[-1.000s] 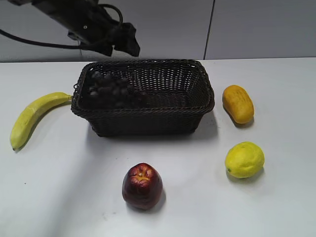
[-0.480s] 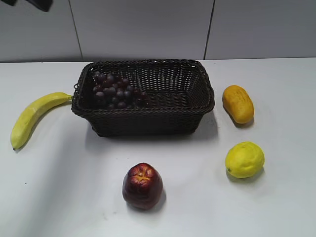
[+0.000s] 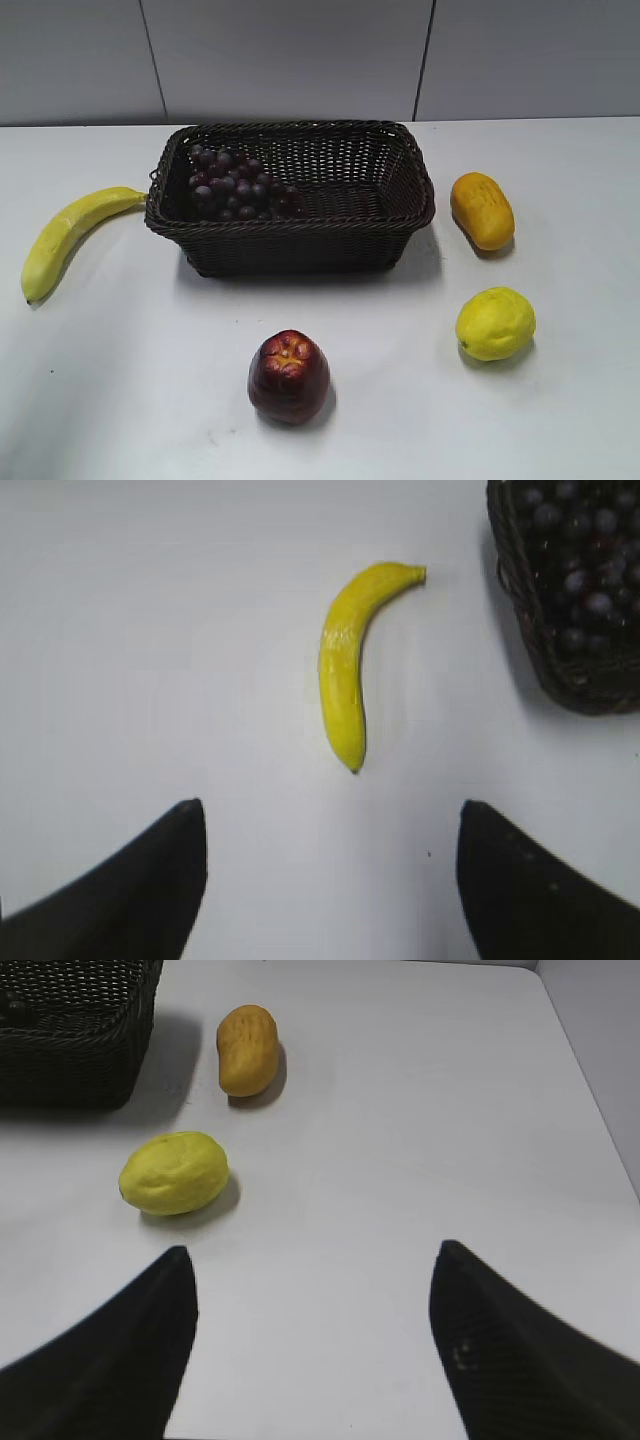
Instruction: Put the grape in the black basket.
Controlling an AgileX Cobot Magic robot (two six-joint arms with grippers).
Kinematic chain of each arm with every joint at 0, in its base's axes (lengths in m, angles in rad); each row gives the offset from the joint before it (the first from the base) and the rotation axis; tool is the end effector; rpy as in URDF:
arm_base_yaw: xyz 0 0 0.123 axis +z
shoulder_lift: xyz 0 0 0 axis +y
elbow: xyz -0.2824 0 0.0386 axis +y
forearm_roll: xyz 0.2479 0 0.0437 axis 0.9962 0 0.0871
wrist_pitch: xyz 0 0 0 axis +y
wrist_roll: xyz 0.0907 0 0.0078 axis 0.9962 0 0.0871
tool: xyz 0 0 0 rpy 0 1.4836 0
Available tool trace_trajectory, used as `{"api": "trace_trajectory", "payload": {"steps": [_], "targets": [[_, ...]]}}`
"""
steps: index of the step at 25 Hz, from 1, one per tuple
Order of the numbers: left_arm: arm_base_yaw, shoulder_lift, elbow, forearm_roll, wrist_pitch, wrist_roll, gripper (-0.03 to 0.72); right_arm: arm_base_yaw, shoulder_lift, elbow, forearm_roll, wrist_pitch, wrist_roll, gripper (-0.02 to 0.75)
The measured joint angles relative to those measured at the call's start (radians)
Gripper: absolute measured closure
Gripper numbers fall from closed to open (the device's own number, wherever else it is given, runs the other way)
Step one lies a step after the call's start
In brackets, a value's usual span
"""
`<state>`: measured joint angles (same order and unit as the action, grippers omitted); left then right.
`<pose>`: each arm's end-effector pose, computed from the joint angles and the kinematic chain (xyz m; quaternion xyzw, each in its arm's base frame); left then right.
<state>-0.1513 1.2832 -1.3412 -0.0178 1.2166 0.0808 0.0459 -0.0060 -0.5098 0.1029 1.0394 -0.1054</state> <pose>0.2423 -0.0385 0.3828 0.1113 0.9625 -0.0176 0.2466 -0.0067 0.0078 0.2819 -0.0655 0.8397 0.0354 0.5378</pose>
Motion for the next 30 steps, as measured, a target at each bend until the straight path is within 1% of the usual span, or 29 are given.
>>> {"api": "trace_trajectory", "payload": {"steps": [9, 13, 15, 19, 23, 27, 30], "targets": [[0.000, -0.355, 0.433, -0.002, -0.020, -0.036, 0.123, 0.000, 0.000, 0.000, 0.000, 0.000, 0.000, 0.187], [0.000, -0.509, 0.587, -0.005, -0.056, -0.039, 0.128, 0.000, 0.000, 0.000, 0.000, 0.000, 0.000, 0.187], [0.000, -0.594, 0.644, -0.005, -0.063, -0.042, 0.131, 0.000, 0.000, 0.000, 0.000, 0.000, 0.000, 0.187], [0.000, -0.746, 0.736, -0.006, -0.083, -0.042, 0.132, 0.000, 0.000, 0.000, 0.000, 0.000, 0.000, 0.187], [0.000, -0.862, 0.798, -0.006, -0.124, -0.044, 0.134, 0.000, 0.000, 0.000, 0.000, 0.000, 0.000, 0.187], [0.000, -0.903, 0.852, -0.001, -0.140, -0.044, 0.146, 0.000, 0.000, 0.000, 0.000, 0.000, 0.000, 0.187], [0.000, -0.906, 0.857, 0.002, -0.138, -0.044, 0.147, 0.000, 0.000, 0.000, 0.000, 0.000, 0.000, 0.187]]}}
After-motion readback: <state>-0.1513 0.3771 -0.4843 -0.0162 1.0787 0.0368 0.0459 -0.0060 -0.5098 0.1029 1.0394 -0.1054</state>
